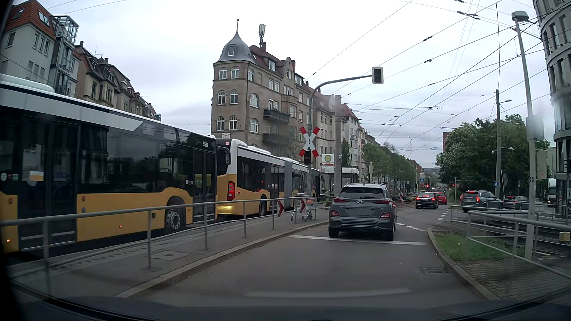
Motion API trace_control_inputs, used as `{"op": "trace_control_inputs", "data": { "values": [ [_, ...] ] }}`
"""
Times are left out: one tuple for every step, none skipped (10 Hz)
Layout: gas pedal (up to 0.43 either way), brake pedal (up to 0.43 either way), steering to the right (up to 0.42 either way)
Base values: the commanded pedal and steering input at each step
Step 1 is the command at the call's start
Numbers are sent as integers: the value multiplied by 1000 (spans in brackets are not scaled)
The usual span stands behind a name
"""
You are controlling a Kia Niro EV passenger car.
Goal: Follow the waypoints while adhering to traffic rules and regulations
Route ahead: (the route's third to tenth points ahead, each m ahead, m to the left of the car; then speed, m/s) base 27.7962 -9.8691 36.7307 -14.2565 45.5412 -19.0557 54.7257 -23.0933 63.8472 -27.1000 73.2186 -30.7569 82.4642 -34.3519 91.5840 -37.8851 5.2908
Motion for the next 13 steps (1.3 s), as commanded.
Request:
{"op": "trace_control_inputs", "data": {
  "values": [
    [0, 128, 100],
    [0, 128, 101],
    [0, 110, 102],
    [0, 73, 103],
    [0, 0, 104],
    [0, 0, 107],
    [0, 0, 110],
    [0, 0, 112],
    [0, 0, 114],
    [0, 0, 116],
    [0, 0, 116],
    [0, 0, 117],
    [0, 0, 119]
  ]
}}
